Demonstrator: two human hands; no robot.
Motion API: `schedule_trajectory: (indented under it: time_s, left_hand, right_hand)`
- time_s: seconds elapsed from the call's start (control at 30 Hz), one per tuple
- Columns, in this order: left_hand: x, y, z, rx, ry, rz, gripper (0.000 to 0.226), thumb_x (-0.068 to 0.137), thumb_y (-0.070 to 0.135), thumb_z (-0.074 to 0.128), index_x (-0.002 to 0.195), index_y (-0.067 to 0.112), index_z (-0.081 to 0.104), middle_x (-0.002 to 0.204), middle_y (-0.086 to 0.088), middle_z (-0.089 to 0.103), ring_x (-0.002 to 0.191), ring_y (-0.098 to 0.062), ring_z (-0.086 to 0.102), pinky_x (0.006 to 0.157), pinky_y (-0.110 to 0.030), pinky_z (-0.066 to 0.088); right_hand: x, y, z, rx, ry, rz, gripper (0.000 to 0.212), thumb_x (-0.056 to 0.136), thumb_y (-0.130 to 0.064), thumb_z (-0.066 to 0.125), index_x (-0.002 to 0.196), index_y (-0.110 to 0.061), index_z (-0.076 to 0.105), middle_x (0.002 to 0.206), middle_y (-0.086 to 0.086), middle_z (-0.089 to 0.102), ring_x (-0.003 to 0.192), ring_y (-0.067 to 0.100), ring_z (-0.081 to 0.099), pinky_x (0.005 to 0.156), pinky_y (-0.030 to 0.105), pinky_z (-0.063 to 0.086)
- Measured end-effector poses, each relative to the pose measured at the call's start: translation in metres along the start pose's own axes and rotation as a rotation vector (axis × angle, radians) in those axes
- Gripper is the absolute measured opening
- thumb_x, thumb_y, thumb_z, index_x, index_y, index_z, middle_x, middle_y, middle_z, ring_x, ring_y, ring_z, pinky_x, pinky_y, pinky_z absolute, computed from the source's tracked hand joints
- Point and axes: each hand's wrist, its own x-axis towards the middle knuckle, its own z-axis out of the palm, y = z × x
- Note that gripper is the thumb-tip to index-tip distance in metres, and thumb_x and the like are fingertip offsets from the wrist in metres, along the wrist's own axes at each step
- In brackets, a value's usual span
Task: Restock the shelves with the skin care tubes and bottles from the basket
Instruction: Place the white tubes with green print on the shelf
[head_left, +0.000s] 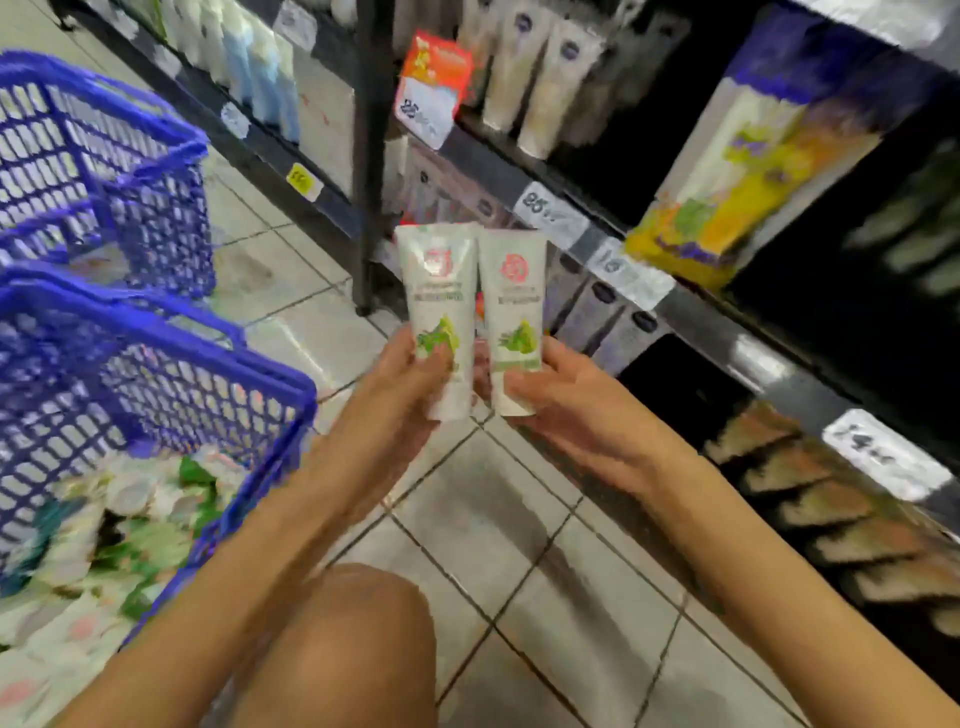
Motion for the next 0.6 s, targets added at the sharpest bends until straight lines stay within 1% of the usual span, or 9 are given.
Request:
schedule_trajectory:
  time_s: [0.1,0.17,0.2,0.23,0.33,0.43,0.47,0.53,0.6]
  left_hand:
    - [0.019,-0.034,0.068,0.132,-0.257,-0.061,0.035,0.086,0.012,0.049,0.12,0.011,0.054,0.103,-0.001,0.071,0.094,-0.013,0.068,0.076,-0.019,0.052]
    - [0.026,-0.06,0.117,0.286,-0.337,-0.025,0.023,0.089,0.018,0.051,0.11,0.026,0.058,0.097,0.014,0.072,0.09,0.0,0.067,0.071,-0.009,0.049]
    - [0.027,-0.073,0.141,0.315,-0.376,-0.025,0.019,0.09,0.022,0.052,0.105,0.03,0.058,0.096,0.018,0.071,0.091,0.003,0.066,0.07,-0.007,0.049]
    - [0.028,-0.085,0.166,0.324,-0.419,-0.035,0.017,0.09,0.023,0.053,0.102,0.033,0.058,0.097,0.019,0.071,0.092,0.003,0.065,0.069,-0.008,0.049]
    - [0.023,-0.119,0.23,0.349,-0.531,-0.047,0.02,0.09,0.023,0.054,0.103,0.038,0.057,0.103,0.02,0.069,0.099,0.003,0.063,0.075,-0.012,0.05]
    - [0.011,-0.146,0.278,0.37,-0.581,-0.063,0.025,0.091,0.02,0.052,0.11,0.036,0.055,0.108,0.016,0.068,0.098,0.004,0.062,0.073,-0.009,0.049]
    - [0.008,-0.152,0.29,0.375,-0.576,-0.063,0.025,0.092,0.019,0.052,0.112,0.034,0.055,0.106,0.014,0.068,0.094,0.005,0.063,0.068,-0.007,0.048]
    - [0.001,-0.162,0.309,0.4,-0.55,-0.066,0.025,0.092,0.019,0.052,0.113,0.031,0.055,0.106,0.013,0.068,0.088,0.007,0.063,0.06,-0.005,0.046]
    - [-0.004,-0.168,0.319,0.44,-0.531,-0.073,0.024,0.092,0.021,0.052,0.112,0.034,0.054,0.109,0.016,0.065,0.09,0.007,0.062,0.062,-0.008,0.046]
  right_hand:
    - [-0.068,-0.018,-0.053,-0.031,0.209,-0.122,0.047,0.08,-0.003,0.057,0.126,-0.01,0.049,0.118,0.006,0.066,0.105,0.018,0.065,0.088,0.028,0.054]
    - [-0.115,-0.026,-0.087,-0.098,0.34,-0.182,0.053,0.081,-0.008,0.058,0.132,-0.013,0.045,0.128,0.006,0.06,0.115,0.021,0.059,0.096,0.033,0.05]
    - [-0.139,-0.03,-0.102,-0.114,0.399,-0.209,0.056,0.08,-0.011,0.059,0.134,-0.013,0.043,0.13,0.006,0.059,0.118,0.021,0.058,0.097,0.033,0.049]
    - [-0.162,-0.032,-0.117,-0.118,0.458,-0.234,0.059,0.078,-0.012,0.059,0.135,-0.012,0.043,0.13,0.006,0.059,0.118,0.021,0.057,0.096,0.031,0.05]
    - [-0.226,-0.036,-0.153,-0.135,0.611,-0.294,0.06,0.074,-0.014,0.06,0.132,-0.014,0.045,0.126,0.007,0.061,0.107,0.021,0.062,0.078,0.024,0.053]
    - [-0.278,-0.032,-0.184,-0.173,0.741,-0.339,0.06,0.07,-0.02,0.065,0.128,-0.018,0.049,0.12,0.003,0.065,0.11,0.023,0.062,0.089,0.036,0.051]
    - [-0.291,-0.032,-0.194,-0.185,0.78,-0.355,0.06,0.069,-0.022,0.066,0.127,-0.019,0.05,0.117,0.001,0.066,0.108,0.021,0.063,0.088,0.033,0.054]
    - [-0.314,-0.032,-0.212,-0.242,0.876,-0.401,0.053,0.071,-0.023,0.068,0.122,-0.021,0.054,0.111,-0.001,0.069,0.096,0.015,0.066,0.067,0.018,0.054]
    - [-0.329,-0.036,-0.234,-0.333,1.057,-0.465,0.039,0.078,-0.018,0.069,0.116,-0.019,0.058,0.104,-0.001,0.07,0.081,0.011,0.067,0.051,0.014,0.048]
